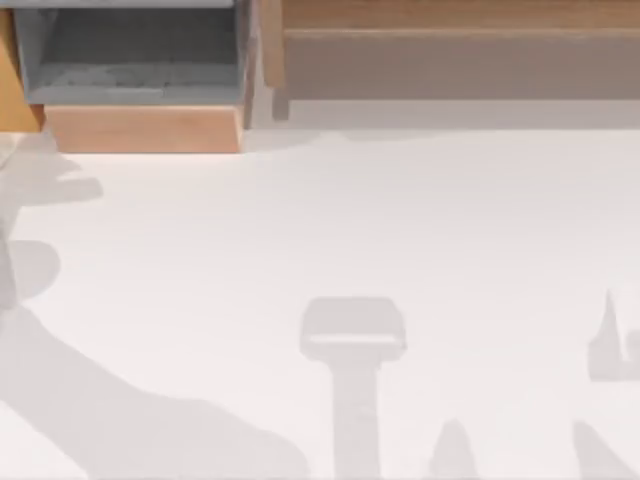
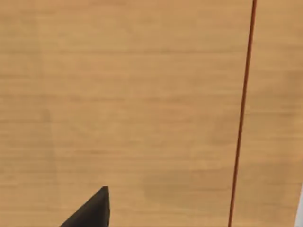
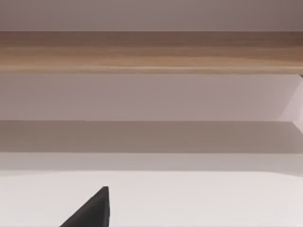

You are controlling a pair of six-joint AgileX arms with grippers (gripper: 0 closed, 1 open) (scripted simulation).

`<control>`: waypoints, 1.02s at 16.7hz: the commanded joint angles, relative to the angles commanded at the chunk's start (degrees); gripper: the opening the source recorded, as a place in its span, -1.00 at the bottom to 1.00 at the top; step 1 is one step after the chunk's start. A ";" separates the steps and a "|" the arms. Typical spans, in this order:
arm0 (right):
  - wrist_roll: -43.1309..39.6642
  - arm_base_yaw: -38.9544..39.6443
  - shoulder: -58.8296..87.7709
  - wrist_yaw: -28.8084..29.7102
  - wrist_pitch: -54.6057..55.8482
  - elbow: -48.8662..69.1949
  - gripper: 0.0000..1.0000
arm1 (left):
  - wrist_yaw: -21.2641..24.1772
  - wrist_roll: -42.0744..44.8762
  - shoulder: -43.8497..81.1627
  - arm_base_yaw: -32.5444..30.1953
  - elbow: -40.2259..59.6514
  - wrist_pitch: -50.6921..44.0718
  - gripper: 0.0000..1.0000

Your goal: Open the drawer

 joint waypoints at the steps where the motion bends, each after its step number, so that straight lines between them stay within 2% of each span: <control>1: 0.00 0.00 0.00 0.00 0.00 0.00 1.00 | -0.07 0.00 0.17 -0.07 0.36 -0.19 1.00; 4: 0.00 0.00 0.00 0.00 0.00 0.00 1.00 | -0.07 0.00 0.17 -0.07 0.36 -0.19 1.00; 17: 0.00 0.00 0.00 0.00 0.00 0.00 1.00 | -0.07 0.00 0.17 -0.07 0.36 -0.19 -0.96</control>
